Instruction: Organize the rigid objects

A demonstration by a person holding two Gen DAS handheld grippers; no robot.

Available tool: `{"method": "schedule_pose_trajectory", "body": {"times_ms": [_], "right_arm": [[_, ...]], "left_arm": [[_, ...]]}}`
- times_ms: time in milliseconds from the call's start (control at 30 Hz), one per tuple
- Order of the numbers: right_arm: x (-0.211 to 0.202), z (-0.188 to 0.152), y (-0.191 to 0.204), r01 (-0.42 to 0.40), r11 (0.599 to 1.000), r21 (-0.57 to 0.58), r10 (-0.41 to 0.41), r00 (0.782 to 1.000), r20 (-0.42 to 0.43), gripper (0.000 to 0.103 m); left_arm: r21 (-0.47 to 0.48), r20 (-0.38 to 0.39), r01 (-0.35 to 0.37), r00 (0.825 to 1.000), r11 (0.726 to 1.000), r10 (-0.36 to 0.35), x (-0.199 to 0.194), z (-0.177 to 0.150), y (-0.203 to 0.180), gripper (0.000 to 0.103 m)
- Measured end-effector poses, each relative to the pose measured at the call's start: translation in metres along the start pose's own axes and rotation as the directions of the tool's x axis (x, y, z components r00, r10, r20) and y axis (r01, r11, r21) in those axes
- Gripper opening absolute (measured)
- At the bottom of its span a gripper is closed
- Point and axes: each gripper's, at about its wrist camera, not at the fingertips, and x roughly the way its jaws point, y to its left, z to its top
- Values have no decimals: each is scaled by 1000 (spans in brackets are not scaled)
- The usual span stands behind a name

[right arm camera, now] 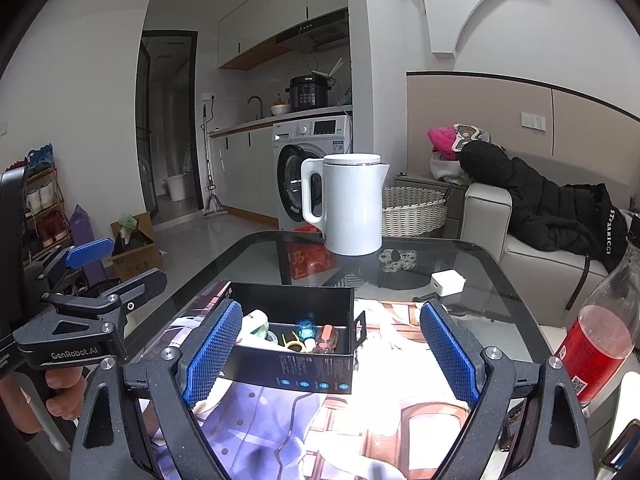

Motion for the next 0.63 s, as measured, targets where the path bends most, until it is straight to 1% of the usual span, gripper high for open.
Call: {"method": "schedule_pose_trajectory", "body": {"times_ms": [467,633], "right_arm": [[1,-2,2,0,1000,4,0,1000,4,92],[2,-4,3,-9,1000,-2,9,1000,3,92]], "left_arm": [[0,-1,0,1000,1000,0,1,-1,-4,103],[1,10,-18,1000,1000,18,-1,0,-4,103]]}}
